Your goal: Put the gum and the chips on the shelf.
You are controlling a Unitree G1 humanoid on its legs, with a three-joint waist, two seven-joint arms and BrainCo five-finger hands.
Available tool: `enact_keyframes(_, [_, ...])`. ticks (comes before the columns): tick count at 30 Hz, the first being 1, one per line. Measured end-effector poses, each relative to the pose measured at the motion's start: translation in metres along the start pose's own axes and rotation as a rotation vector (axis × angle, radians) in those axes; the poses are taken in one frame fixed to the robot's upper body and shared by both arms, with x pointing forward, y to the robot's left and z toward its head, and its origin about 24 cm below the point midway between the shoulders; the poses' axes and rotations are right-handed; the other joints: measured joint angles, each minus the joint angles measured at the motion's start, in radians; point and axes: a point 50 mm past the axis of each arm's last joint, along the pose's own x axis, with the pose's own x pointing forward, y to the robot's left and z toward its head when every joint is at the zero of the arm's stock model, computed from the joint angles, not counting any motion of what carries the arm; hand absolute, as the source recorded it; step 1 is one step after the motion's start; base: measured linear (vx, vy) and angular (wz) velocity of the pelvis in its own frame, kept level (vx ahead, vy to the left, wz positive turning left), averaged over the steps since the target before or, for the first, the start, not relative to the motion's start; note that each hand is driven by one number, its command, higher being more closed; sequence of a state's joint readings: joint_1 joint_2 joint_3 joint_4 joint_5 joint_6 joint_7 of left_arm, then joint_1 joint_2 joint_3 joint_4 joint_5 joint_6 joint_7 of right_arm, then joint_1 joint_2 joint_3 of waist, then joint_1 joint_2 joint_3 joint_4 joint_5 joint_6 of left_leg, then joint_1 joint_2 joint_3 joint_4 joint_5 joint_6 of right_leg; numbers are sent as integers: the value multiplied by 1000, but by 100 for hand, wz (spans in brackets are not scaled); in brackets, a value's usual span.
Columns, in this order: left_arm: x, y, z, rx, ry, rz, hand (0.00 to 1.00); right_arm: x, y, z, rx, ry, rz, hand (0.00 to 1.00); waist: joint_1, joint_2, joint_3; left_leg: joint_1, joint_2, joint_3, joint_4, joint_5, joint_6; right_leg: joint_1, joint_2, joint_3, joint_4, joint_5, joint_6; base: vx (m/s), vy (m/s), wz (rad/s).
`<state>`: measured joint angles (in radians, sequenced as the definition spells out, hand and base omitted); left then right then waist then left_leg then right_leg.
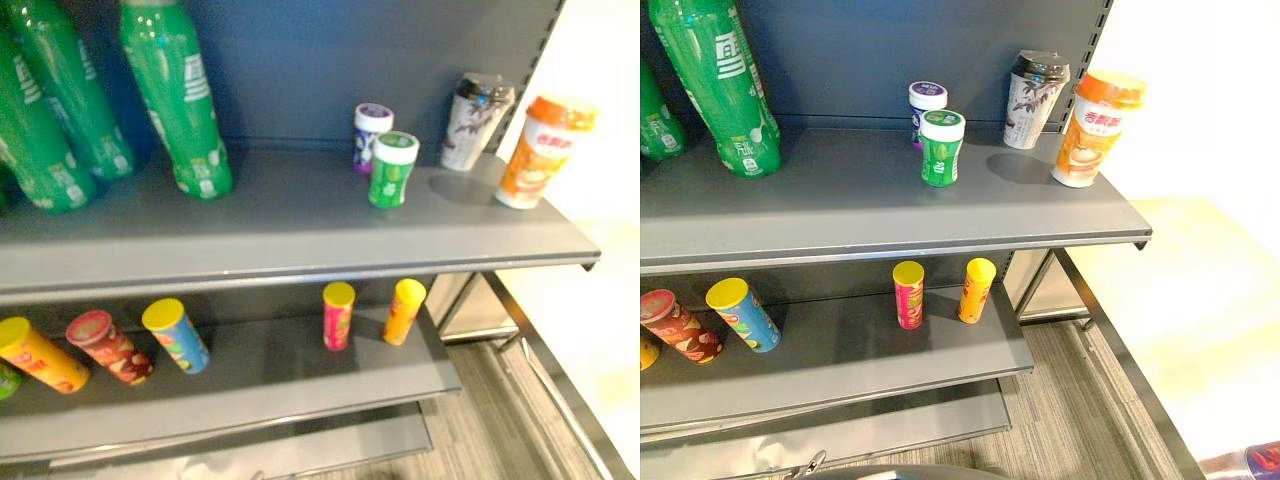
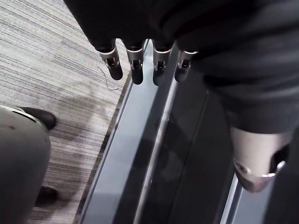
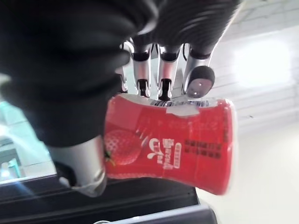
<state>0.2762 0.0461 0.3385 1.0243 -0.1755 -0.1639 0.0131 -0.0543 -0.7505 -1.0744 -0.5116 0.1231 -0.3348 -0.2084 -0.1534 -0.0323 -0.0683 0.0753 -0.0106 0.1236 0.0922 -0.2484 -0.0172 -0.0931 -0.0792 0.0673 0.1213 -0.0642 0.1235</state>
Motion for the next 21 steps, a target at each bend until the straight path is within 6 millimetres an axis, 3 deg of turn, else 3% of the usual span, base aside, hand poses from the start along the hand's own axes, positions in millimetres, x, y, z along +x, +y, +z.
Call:
enact_keyframes(3, [-1,1,-3,-1,11,1,0,-5,21,-11,127,68,80,100,5,7,-5,2,3,0,-5,4,5,0,3,-1,0,-1,-1,-43,-36,1])
enact_keyframes(6, [-1,0,-5,0,17,-10,0,-20,61,-19,340,174,263,100,23,10,-7,7,5,-2,-22,16,8,0,6,-1,0,-3,-6,-62,-45,3])
enact_keyframes(8, [-1,0,-5,1,21,-13,0,-33,83,-18,466,232,387,100,27,8,-7,7,7,-4,-36,25,11,-2,7,-3,0,-6,-11,-72,-50,11])
enact_keyframes(10, [-2,3,-10,4,43,-8,0,-59,109,-14,663,343,568,100,34,1,-7,14,10,-9,-59,40,9,-1,10,-7,2,-8,-14,-63,-54,11])
enact_keyframes(15, [-1,9,-9,26,57,-9,0,-105,137,-2,987,546,829,100,49,-17,-2,17,18,-15,-71,55,3,-2,17,-9,4,-6,-20,-19,-33,3])
enact_keyframes(21, [1,12,-6,46,61,-21,0,-107,156,23,1186,512,1065,100,52,-42,2,17,19,-16,-69,57,4,-3,18,-9,3,-6,-20,7,2,0])
